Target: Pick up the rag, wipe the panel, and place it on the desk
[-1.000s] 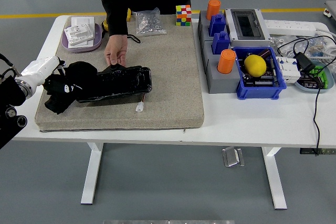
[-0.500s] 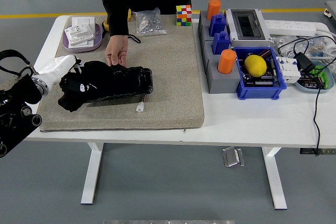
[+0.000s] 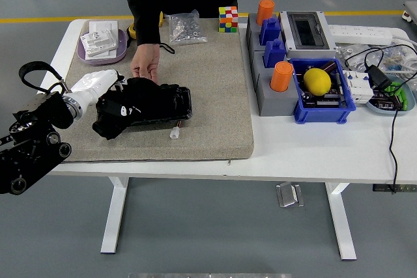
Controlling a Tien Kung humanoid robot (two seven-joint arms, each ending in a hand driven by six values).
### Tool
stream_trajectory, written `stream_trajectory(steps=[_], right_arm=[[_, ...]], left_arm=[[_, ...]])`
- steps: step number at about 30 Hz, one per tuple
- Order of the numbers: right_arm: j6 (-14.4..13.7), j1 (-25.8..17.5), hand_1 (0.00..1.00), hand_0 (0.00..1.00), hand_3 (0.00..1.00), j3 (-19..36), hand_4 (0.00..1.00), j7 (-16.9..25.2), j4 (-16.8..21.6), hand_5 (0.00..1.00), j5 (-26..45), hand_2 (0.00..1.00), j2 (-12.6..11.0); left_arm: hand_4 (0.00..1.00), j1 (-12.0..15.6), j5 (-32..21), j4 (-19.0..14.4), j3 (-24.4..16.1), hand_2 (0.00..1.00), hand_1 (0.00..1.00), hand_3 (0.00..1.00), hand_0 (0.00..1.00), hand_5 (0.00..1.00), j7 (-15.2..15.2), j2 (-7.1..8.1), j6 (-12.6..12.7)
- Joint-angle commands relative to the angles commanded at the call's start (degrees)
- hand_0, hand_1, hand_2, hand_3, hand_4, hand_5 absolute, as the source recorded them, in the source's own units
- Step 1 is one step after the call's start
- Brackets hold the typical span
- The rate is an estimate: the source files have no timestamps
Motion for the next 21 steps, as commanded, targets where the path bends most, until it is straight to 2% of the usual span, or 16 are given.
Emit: stream_trajectory(steps=[5,21], right_arm=[[0.0,0.1,0.673,0.695,0.591,0.2,0.947,-0.1,0.0,0.449,-0.6,0.686,0.0],[0.2,0.5,0.673,0.696,0.591,1.1,0.948,-0.5,0.0,0.447,-2.5,0.687,-0.5]], left_arm=[[0.281,-1.4,-0.3,0.1,1.9,0.457,0.158,0.387,0.226,0.002,0.3,-1.38,-0.1],[0.291,-3.7,-0.2,0.2,4.3,0.457,0.158,0.389,0.226,0.002,1.0,-3.72,-0.4]])
